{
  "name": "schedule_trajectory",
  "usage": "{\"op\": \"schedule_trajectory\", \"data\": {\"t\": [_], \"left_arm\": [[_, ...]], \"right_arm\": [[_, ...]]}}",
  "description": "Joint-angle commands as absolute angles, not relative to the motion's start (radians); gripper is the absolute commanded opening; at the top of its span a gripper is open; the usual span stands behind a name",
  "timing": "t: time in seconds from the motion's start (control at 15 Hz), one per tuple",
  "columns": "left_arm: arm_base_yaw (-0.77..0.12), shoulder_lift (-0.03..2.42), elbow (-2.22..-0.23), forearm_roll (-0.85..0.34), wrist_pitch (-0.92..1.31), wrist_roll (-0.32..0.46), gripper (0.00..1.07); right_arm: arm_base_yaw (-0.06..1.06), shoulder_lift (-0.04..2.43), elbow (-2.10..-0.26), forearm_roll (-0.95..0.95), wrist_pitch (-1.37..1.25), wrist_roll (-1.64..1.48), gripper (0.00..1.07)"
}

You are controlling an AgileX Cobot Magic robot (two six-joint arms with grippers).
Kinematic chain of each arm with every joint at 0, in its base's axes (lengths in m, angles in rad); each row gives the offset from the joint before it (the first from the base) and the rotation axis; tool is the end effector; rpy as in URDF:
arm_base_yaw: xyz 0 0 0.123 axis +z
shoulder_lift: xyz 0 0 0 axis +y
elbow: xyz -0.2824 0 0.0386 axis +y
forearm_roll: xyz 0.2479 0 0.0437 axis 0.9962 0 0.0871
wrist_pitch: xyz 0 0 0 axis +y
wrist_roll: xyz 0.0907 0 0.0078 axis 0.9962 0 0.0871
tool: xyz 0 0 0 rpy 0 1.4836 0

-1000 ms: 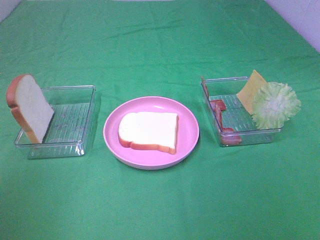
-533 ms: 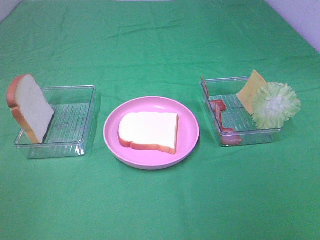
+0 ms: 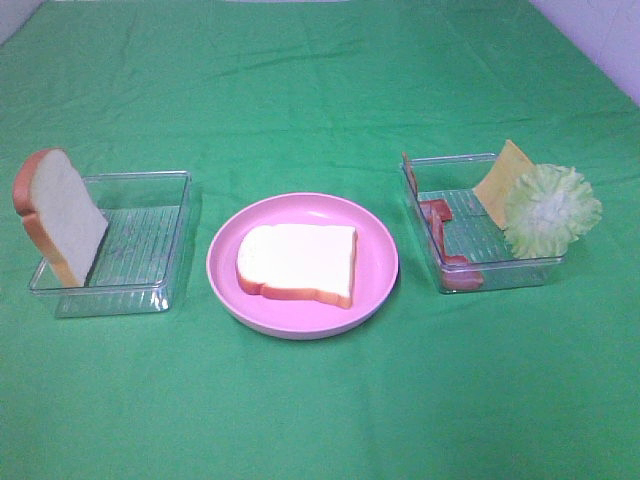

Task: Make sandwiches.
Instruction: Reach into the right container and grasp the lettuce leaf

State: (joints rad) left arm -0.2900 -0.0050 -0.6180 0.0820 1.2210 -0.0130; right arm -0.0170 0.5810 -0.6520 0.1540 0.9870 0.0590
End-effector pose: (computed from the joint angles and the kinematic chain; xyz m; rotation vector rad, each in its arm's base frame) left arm -0.0244 0.0146 0.2959 0.2696 2.0625 -0.0877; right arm 0.0908 0.0101 0.3051 0.1329 2.3923 0.2134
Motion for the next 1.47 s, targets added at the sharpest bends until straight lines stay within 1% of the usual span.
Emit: {"op": "schedule_trajectory", "data": {"t": [0.07, 0.33, 0.4, 0.47, 0.8, 0.93, 1.0, 1.07, 1.2, 1.27, 1.33, 1.47], "left_arm": [[-0.295, -0.027, -0.547, 0.081, 1.234, -0.047, 0.84], [-0.294, -0.026, -0.535, 0.075, 1.12, -0.046, 0.84], [-0.294, -0.026, -0.531, 0.075, 1.101, -0.046, 0.84], [-0.294, -0.026, -0.502, 0.075, 1.048, -0.046, 0.84], [-0.294, -0.026, -0.497, 0.071, 1.043, -0.043, 0.84], [-0.294, -0.026, -0.497, 0.071, 1.043, -0.043, 0.84], [-0.294, -0.026, -0.497, 0.071, 1.043, -0.043, 0.84], [-0.294, -0.026, -0.497, 0.071, 1.043, -0.043, 0.84], [-0.294, -0.026, -0.497, 0.071, 1.043, -0.043, 0.84], [-0.294, -0.026, -0.497, 0.071, 1.043, -0.043, 0.84], [-0.294, -0.026, -0.497, 0.071, 1.043, -0.043, 0.84], [-0.294, -0.026, -0.497, 0.071, 1.043, -0.043, 0.84]], "right_arm": [[-0.023, 0.777, -0.751, 0.15, 0.973, 0.088, 0.64], [-0.023, 1.107, -0.964, 0.152, 0.997, 0.054, 0.61], [-0.023, 1.139, -0.984, 0.152, 1.002, 0.041, 0.61], [-0.024, 1.285, -1.078, 0.153, 1.037, -0.016, 0.61], [-0.025, 1.574, -1.259, 0.205, 1.076, -0.09, 0.61], [-0.025, 1.704, -1.367, 0.212, 1.128, -0.101, 0.62], [-0.025, 1.794, -1.457, 0.215, 1.17, -0.109, 0.67], [-0.038, 1.85, -1.518, 0.217, 1.203, -0.113, 0.71], [-0.086, 1.929, -1.606, 0.254, 1.239, -0.141, 0.72], [-0.097, 1.941, -1.618, 0.269, 1.239, -0.153, 0.72], [-0.133, 1.974, -1.641, 0.338, 1.243, -0.218, 0.72], [-0.153, 2.002, -1.644, 0.374, 1.258, -0.264, 0.73]]}}
